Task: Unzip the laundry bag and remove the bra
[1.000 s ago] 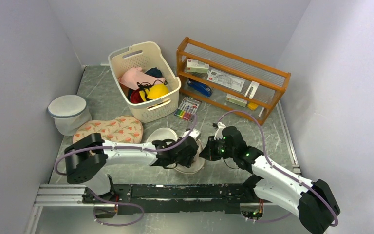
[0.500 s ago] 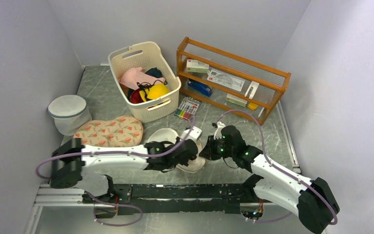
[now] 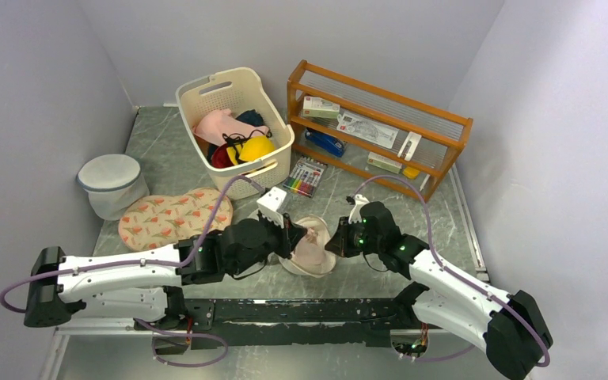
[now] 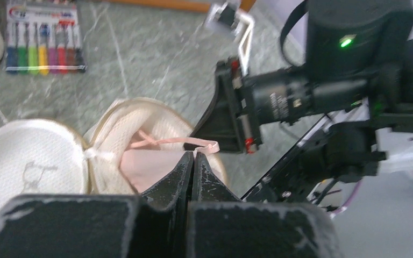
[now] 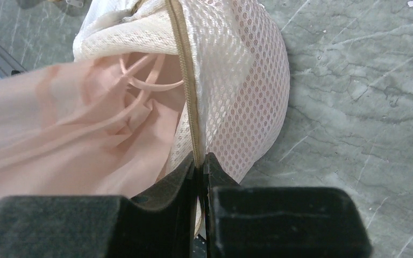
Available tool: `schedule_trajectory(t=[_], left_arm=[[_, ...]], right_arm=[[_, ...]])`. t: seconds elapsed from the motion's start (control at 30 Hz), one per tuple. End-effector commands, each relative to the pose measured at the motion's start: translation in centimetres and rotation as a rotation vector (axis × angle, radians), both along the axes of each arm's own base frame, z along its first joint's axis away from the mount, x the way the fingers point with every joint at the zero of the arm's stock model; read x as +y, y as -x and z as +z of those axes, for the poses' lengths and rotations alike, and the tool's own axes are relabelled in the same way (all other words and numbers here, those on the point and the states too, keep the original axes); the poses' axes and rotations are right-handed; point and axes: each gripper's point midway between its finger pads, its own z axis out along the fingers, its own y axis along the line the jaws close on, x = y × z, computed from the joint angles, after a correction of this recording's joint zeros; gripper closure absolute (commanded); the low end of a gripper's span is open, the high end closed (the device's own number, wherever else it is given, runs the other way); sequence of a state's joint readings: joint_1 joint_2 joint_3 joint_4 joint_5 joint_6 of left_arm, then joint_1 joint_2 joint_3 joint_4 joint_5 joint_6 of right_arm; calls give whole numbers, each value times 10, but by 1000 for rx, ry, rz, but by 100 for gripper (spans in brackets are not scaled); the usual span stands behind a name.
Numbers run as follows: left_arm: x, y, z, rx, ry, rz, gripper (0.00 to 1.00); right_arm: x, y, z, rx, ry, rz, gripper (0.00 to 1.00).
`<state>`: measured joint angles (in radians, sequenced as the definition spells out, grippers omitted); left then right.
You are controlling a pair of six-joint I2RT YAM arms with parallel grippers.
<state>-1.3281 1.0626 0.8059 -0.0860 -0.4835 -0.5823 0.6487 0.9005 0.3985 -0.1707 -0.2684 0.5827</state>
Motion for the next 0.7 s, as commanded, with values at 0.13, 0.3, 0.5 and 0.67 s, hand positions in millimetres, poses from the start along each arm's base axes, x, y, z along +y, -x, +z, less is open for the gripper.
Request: schedule_trajectory(t=[0.13, 0.3, 0.5, 0.67], left_arm=[[-15, -12, 86, -100, 286, -58, 93], [-21, -7, 123, -124, 375, -146, 93], [-28, 10, 169, -238, 399, -292, 93], [-23, 21, 205, -354, 388, -370, 93]], right_arm=[[-1, -9, 12, -42, 16, -18, 91], [-4, -14, 14, -62, 37, -33, 91], [-6, -13, 9, -54, 54, -35, 91], [-7, -14, 7, -53, 63, -38, 91]])
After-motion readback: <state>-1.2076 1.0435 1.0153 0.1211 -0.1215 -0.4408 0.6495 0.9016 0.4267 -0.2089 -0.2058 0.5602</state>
